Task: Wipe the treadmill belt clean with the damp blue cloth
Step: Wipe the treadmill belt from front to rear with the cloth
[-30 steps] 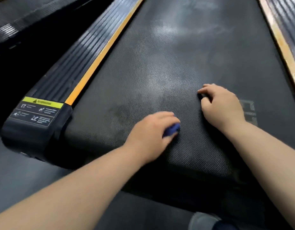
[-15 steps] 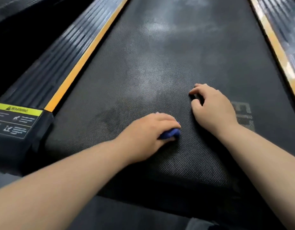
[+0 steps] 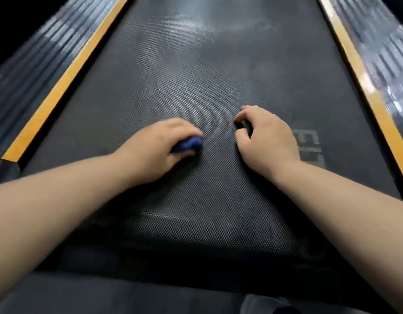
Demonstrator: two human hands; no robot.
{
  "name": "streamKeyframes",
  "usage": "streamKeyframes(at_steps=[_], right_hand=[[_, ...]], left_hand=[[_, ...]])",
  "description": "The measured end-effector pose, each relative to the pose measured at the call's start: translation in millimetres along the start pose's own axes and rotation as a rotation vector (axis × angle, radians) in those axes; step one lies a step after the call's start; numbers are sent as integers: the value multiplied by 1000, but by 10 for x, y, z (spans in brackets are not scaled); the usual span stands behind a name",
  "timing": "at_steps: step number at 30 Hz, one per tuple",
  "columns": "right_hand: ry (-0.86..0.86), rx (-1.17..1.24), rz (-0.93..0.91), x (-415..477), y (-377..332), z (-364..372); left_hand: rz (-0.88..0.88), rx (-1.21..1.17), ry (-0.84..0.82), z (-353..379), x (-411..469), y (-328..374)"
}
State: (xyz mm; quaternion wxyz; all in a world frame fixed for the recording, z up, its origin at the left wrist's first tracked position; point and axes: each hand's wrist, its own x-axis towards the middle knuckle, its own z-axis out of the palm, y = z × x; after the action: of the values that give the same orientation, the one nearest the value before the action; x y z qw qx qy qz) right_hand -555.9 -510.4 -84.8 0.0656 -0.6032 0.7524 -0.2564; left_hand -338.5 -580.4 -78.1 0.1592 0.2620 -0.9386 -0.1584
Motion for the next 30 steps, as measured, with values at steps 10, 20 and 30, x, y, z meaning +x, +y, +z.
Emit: streamKeyframes(at_steps=[10, 20, 30], right_hand=[[-6, 13, 0, -1, 31, 4], [1, -18, -13, -30, -51, -34], [46, 37, -15, 12, -168, 40]], left_hand=[[-49, -66, 45, 216, -42, 454], [-615, 222, 212, -239, 91, -541], [-334, -8, 130, -257, 122, 333]])
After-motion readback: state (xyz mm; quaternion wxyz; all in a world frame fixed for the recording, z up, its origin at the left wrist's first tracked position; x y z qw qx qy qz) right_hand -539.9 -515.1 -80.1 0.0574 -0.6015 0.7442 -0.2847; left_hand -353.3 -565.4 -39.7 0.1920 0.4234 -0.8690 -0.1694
